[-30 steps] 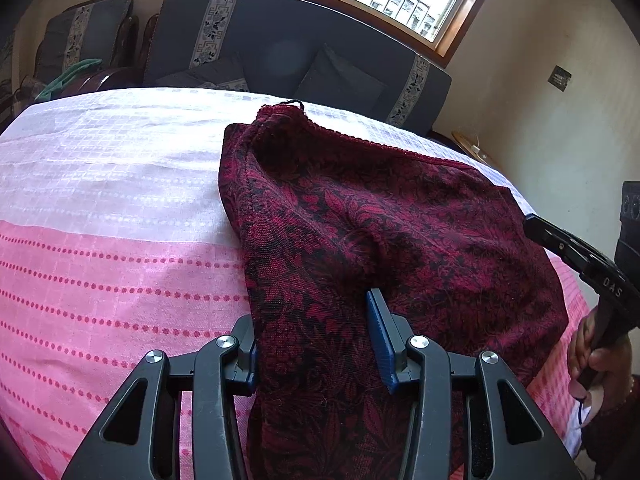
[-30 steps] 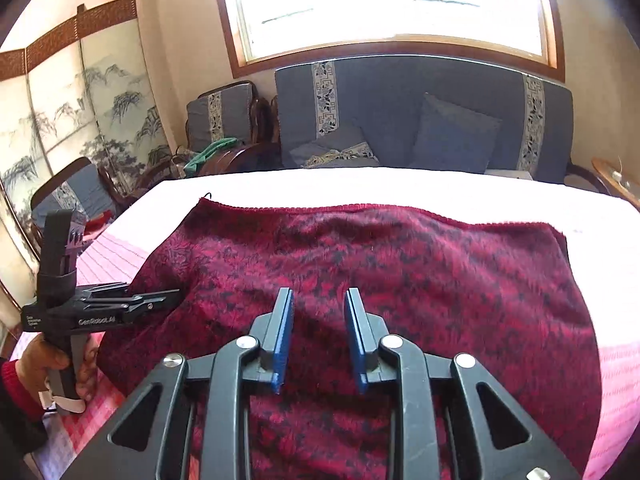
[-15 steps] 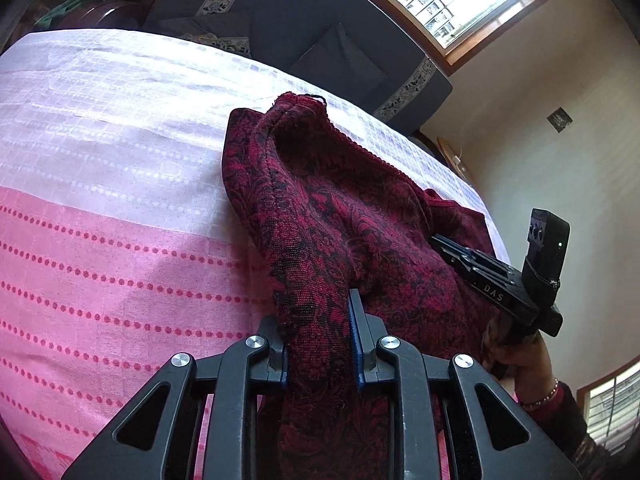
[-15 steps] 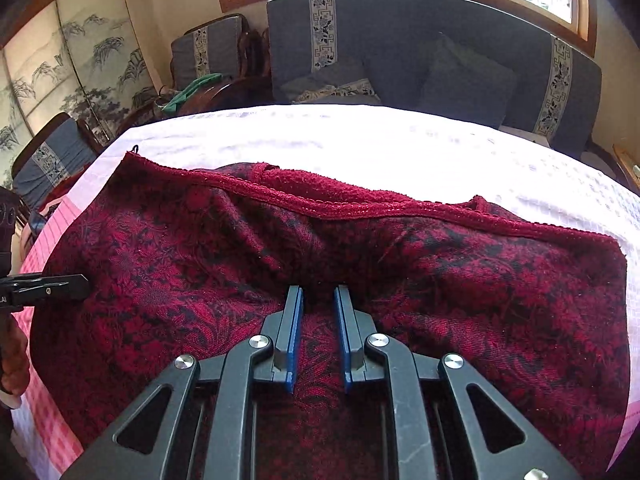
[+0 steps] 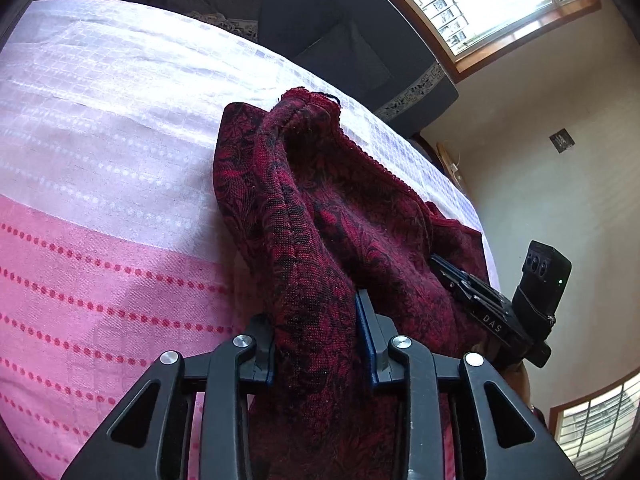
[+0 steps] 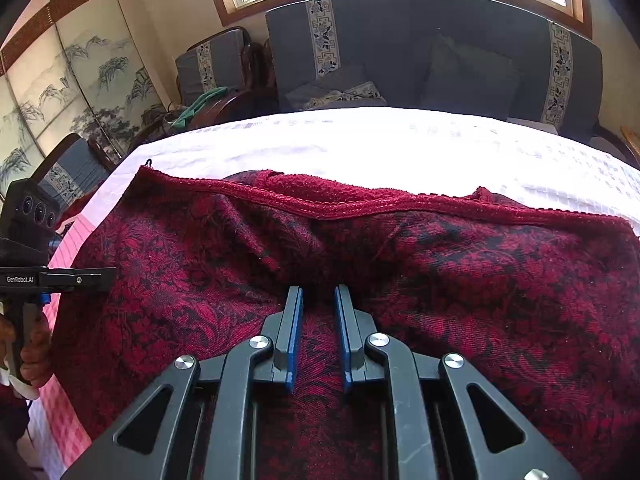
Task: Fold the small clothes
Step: 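Lift the grasped sweater edge with both grippers and fold it over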
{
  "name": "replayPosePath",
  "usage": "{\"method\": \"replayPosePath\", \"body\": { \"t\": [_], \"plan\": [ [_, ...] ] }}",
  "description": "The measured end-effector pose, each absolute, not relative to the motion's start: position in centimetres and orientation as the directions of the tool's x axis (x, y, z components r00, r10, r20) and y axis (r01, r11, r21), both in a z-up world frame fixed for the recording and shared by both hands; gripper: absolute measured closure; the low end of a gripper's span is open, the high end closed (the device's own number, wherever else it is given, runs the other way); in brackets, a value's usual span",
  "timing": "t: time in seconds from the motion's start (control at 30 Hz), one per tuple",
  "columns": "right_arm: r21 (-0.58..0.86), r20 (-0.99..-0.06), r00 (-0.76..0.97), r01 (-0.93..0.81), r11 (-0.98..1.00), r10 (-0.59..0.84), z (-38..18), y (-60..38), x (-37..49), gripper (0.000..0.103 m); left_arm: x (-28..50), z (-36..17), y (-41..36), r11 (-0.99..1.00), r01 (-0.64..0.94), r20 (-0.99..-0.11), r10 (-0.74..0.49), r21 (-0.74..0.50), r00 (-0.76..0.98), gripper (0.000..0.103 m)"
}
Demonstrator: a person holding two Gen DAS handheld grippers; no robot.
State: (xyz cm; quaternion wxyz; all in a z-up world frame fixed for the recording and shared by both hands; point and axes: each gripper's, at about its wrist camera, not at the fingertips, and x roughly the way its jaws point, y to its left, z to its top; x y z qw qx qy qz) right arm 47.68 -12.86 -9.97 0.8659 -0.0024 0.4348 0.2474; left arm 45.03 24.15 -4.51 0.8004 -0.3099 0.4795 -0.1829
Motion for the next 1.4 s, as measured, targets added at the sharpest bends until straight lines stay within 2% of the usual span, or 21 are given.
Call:
{"method": "replayPosePath", "body": {
  "t": [0.07,0.17,0.4,0.5,0.6,0.7,1.0,1.23,1.3,1.37,1.4],
  "plan": [
    [0.224,-0.756,0.489,-0.433,0.873,0.436,-10.0,-13.2,47.9,0.088,44.3,-2.8,24.2,0.719,-0.030,-0.632,-0.589,-0.695,0.503,0.079],
    [0.282,-0.771,0.433,-0.428,0.859,0.468,-9.9,-13.7,48.9,0.088,43.4,0.4,23.5,0.698,-0.042,-0.608,-0.590,-0.714,0.531,0.080],
    [0.447,-0.785,0.272,-0.373,0.813,0.556,-10.0,-15.2,51.5,0.089,42.8,6.9,16.9,0.711,-0.003,-0.613,-0.604,-0.704,0.510,0.081],
    [0.514,-0.760,0.251,-0.335,0.790,0.600,-10.4,-15.9,51.9,0.089,42.5,8.4,13.8,0.702,-0.007,-0.611,-0.615,-0.712,0.498,0.081],
    [0.642,-0.687,0.226,-0.258,0.722,0.691,-11.3,-17.5,52.4,0.089,42.3,9.2,10.4,0.696,-0.016,-0.614,-0.622,-0.718,0.485,0.081],
    [0.740,-0.600,0.226,-0.207,0.640,0.767,-12.2,-19.1,52.5,0.089,42.5,9.2,7.1,0.679,-0.034,-0.608,-0.631,-0.733,0.482,0.081],
    [0.851,-0.418,0.301,-0.202,0.486,0.857,-11.1,-26.6,50.0,0.084,43.8,7.6,1.2,0.635,-0.073,-0.588,-0.657,-0.769,0.472,0.081],
    [0.868,-0.358,0.362,-0.212,0.449,0.861,-11.2,-33.5,45.3,0.081,46.0,4.6,-3.5,0.610,-0.058,-0.578,-0.709,-0.790,0.405,0.080],
    [0.879,-0.346,0.379,-0.189,0.438,0.858,-11.9,-35.4,44.6,0.075,46.8,3.7,-4.4,0.593,-0.041,-0.558,-0.731,-0.804,0.393,0.078],
    [0.887,-0.328,0.398,-0.181,0.424,0.857,-12.3,-36.7,44.1,0.071,47.6,2.4,-4.9,0.503,-0.031,-0.478,-0.799,-0.864,0.366,0.066],
    [0.890,-0.323,0.408,-0.177,0.421,0.854,-12.5,-37.2,43.9,0.070,47.9,1.9,-5.0,0.459,-0.018,-0.436,-0.830,-0.888,0.347,0.063]
  ]
}}
